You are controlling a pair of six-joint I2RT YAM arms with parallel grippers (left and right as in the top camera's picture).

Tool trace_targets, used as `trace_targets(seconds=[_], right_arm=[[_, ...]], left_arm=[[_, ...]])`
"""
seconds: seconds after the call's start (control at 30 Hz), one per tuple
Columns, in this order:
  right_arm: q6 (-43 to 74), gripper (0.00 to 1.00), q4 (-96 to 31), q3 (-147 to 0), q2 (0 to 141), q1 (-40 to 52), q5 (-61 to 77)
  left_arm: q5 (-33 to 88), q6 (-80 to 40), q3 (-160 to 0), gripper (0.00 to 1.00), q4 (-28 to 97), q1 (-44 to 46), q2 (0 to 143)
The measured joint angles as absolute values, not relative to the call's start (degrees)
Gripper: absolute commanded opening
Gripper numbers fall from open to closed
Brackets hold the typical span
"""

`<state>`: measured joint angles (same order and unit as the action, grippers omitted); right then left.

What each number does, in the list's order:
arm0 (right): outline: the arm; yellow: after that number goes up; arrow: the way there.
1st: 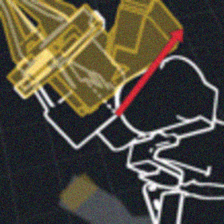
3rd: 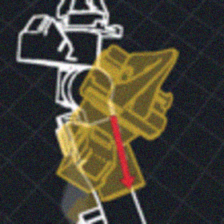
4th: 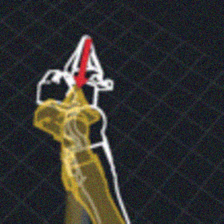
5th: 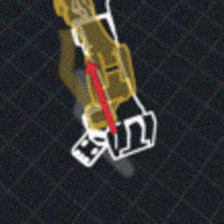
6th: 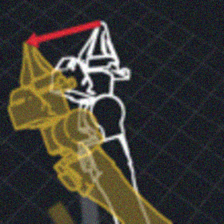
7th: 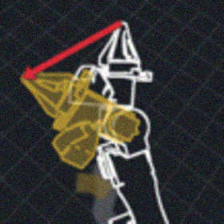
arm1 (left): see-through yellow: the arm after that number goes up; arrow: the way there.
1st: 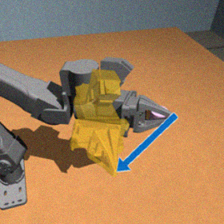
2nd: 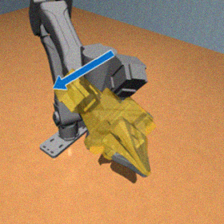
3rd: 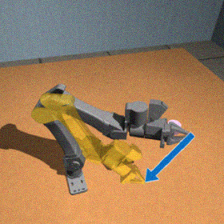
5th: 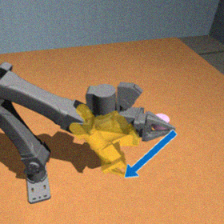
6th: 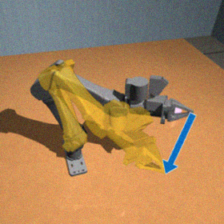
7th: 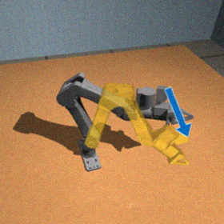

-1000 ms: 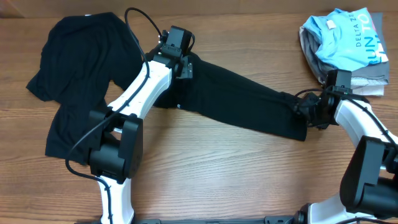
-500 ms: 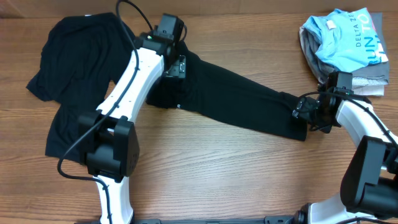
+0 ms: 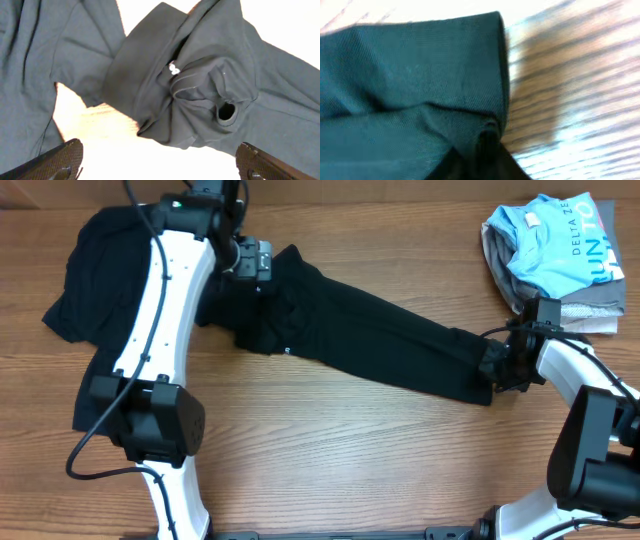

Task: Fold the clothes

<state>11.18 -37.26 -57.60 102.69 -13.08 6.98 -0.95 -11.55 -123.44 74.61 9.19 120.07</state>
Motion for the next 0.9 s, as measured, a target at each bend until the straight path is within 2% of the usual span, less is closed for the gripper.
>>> trace_targets(seconds=[0.23,0.4,0.6,0.77,0.9], right_arm=[[14.74,0.04,-38.11,-57.69,102.61,-15.35,8.56],[16.27,0.04,-43.20,-59.53,102.98,-24.18,9.02],[12.10,0.04,-48.25,-65.14,103.68,-33.15,13.13],[7.94,0.04,-52.82,-69.52,103.68,-31.40,16.27],[5.89,0.04,-55.72,-71.11,103.68,-26.28,17.61]], left_arm=[[0.10,-11.51,-123.48,1.00,76.77,7.33,120.07],[0.49,-11.38,-123.55,1.00,79.29,5.17,120.07],[0.47,-11.38,-123.81,1.00,80.62,2.20,120.07],[0.49,-11.38,-123.81,1.00,80.60,1.87,120.07],[0.49,-11.38,-123.83,1.00,80.60,1.87,120.07]])
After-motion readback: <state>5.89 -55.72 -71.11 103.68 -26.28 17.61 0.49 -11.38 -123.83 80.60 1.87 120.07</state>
